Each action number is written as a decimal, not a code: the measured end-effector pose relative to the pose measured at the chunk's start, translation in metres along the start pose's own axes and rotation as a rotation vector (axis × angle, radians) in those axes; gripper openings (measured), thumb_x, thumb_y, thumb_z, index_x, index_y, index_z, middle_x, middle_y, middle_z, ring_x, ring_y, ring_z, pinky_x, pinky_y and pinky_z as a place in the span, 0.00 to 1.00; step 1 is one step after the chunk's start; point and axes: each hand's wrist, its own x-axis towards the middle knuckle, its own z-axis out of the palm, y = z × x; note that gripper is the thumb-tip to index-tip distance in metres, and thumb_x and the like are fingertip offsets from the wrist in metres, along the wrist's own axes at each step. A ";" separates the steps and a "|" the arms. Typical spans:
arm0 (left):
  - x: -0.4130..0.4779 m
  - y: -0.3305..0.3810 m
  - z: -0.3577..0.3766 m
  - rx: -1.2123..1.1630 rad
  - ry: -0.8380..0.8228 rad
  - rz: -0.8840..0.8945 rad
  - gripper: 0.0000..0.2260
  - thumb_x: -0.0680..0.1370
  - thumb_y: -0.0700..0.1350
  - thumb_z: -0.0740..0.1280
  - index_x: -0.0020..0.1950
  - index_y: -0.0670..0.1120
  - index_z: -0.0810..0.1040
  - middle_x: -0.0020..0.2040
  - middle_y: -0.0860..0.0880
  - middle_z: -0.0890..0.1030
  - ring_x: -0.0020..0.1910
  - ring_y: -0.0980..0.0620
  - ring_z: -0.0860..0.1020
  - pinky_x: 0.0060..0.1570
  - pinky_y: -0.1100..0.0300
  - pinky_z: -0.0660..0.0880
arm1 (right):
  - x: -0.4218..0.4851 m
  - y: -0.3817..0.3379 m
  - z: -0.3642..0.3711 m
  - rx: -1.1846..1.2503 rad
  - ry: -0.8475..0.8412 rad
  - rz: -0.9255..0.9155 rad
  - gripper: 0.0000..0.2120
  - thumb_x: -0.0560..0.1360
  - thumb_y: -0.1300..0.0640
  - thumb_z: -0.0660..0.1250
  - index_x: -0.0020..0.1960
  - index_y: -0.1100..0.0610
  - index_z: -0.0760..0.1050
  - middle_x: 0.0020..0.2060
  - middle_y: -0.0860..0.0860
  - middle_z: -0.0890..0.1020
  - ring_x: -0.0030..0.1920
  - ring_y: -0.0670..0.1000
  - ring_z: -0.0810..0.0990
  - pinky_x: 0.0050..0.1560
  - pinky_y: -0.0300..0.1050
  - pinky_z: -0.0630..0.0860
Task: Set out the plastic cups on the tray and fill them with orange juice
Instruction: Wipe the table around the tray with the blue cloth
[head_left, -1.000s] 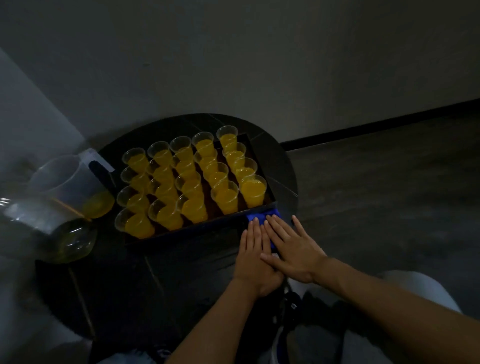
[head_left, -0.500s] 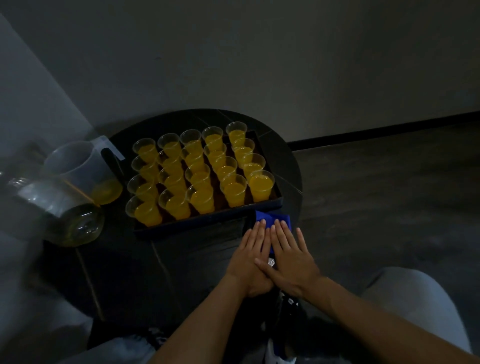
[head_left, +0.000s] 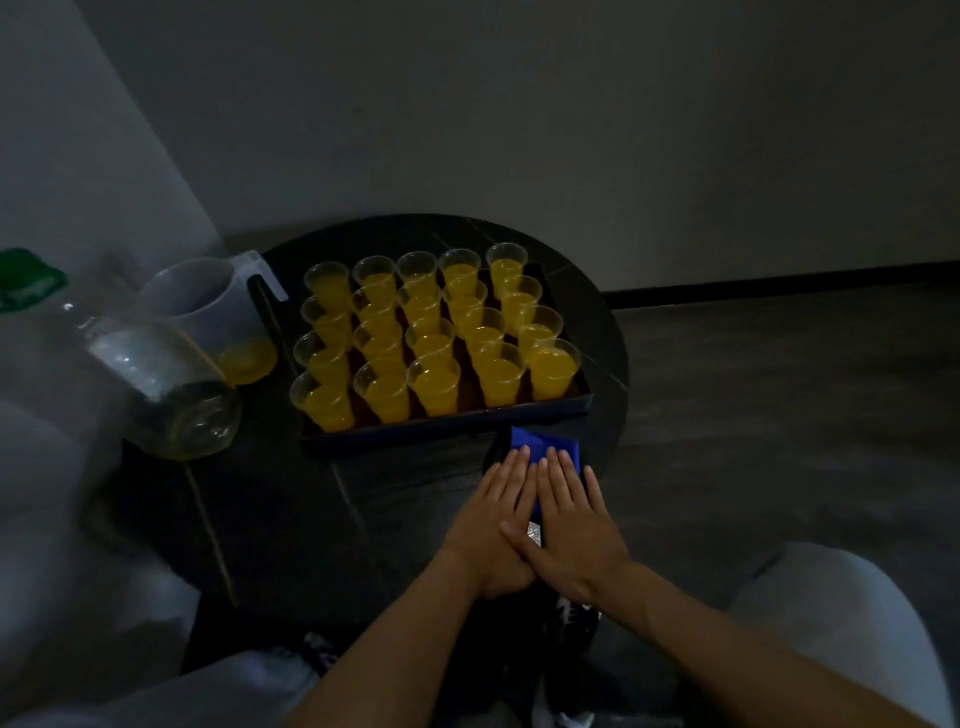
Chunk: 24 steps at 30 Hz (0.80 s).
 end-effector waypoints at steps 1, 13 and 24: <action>-0.003 -0.003 0.000 -0.005 -0.003 -0.003 0.46 0.79 0.63 0.58 0.81 0.43 0.32 0.80 0.45 0.29 0.78 0.50 0.28 0.76 0.56 0.28 | 0.001 -0.005 0.001 0.003 0.000 -0.008 0.49 0.71 0.22 0.30 0.79 0.57 0.33 0.79 0.53 0.36 0.77 0.51 0.29 0.77 0.54 0.34; -0.058 -0.062 0.009 0.041 0.007 -0.119 0.44 0.76 0.64 0.49 0.82 0.42 0.34 0.81 0.44 0.30 0.79 0.50 0.29 0.80 0.50 0.37 | 0.022 -0.073 0.013 0.018 -0.015 -0.149 0.48 0.73 0.22 0.34 0.78 0.56 0.31 0.78 0.53 0.34 0.77 0.51 0.28 0.77 0.51 0.32; -0.133 -0.126 0.012 0.038 -0.012 -0.338 0.45 0.78 0.65 0.53 0.81 0.44 0.30 0.79 0.45 0.26 0.77 0.51 0.26 0.79 0.51 0.35 | 0.050 -0.171 0.026 -0.023 -0.076 -0.340 0.50 0.72 0.22 0.33 0.79 0.58 0.33 0.78 0.56 0.35 0.77 0.53 0.29 0.77 0.51 0.32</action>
